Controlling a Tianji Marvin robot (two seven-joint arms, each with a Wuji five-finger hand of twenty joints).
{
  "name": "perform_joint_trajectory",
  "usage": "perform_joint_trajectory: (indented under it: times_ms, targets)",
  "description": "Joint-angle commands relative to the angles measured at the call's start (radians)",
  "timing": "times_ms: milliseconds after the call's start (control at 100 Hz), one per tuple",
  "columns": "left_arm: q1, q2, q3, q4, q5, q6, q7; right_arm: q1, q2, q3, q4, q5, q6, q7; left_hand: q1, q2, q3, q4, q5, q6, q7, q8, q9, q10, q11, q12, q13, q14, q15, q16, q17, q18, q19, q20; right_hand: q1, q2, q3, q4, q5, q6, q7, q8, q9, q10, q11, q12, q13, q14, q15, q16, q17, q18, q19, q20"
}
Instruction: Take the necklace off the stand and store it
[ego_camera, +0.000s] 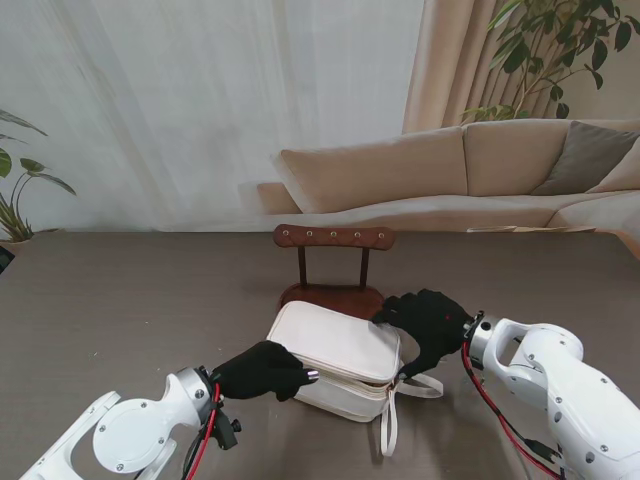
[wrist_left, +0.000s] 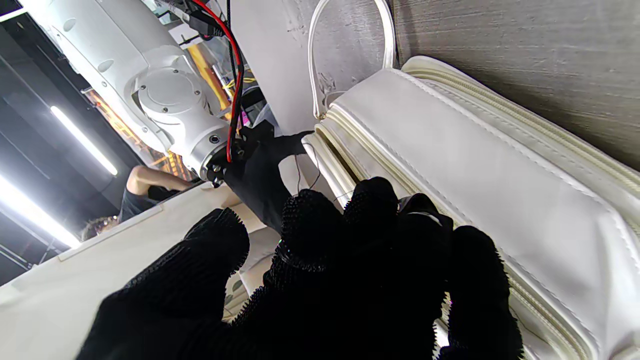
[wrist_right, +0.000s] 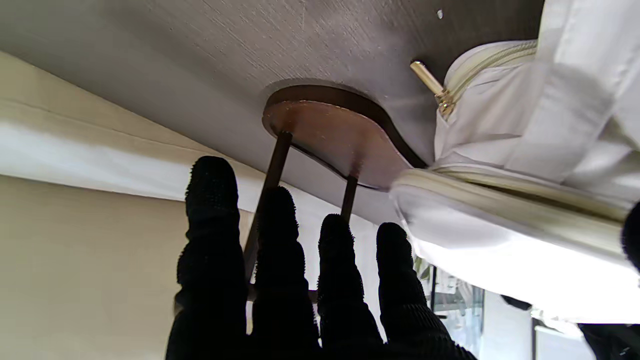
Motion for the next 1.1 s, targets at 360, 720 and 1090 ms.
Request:
perform_joint_trajectory:
  times_ms: [360,720,1090]
  targets:
    - [0.008,0.001,-0.007,-0.01,0.001,0.01,-0.028,0.104,0.005,-0.137,0.111,0.002,0.038,-0.059,-0.028,-0.017,-0.007,0.014,0.032,0.018,0.034,0.0,0.025,0.004,0.01,0.001,0.034,0.046,-0.013,0.013,0.002,-0.046,0.056,0.005,0.193,-0.095,-0.006,0.043,-0.045,-0.118,0.049,-0.007,0.028,-0.015,0.047,-0.018,0.079,0.006,0.031,-0.011,-0.337,-0.006,0.067,-0.002]
    - [0.048,-0.003,-0.048,-0.029,0.016,0.001,-0.003,0.112,-0.032,-0.23,0.189,0.159,0.04,-0.115,-0.032,-0.022,-0.003,0.015,0.04,0.02,0.046,0.004,0.036,0.002,0.016,0.002,0.043,0.047,-0.009,0.012,0.012,-0.041,0.06,0.006,0.278,-0.065,-0.06,0.032,0.032,-0.247,0.113,0.04,0.204,-0.069,0.054,-0.017,0.24,0.009,0.077,0.018,-0.227,0.0,0.228,0.011]
    - [0.132,-0.005,-0.129,-0.109,0.059,-0.02,0.018,0.108,-0.057,-0.314,0.166,0.223,0.058,-0.14,-0.038,-0.021,-0.002,0.014,0.042,0.013,0.056,0.009,0.041,-0.004,0.018,0.003,0.051,0.045,-0.01,0.008,0.02,-0.039,0.063,0.005,0.308,-0.002,-0.107,0.039,0.029,-0.245,0.128,0.048,0.219,-0.07,0.06,-0.011,0.262,-0.007,0.093,0.028,-0.211,-0.008,0.258,0.009]
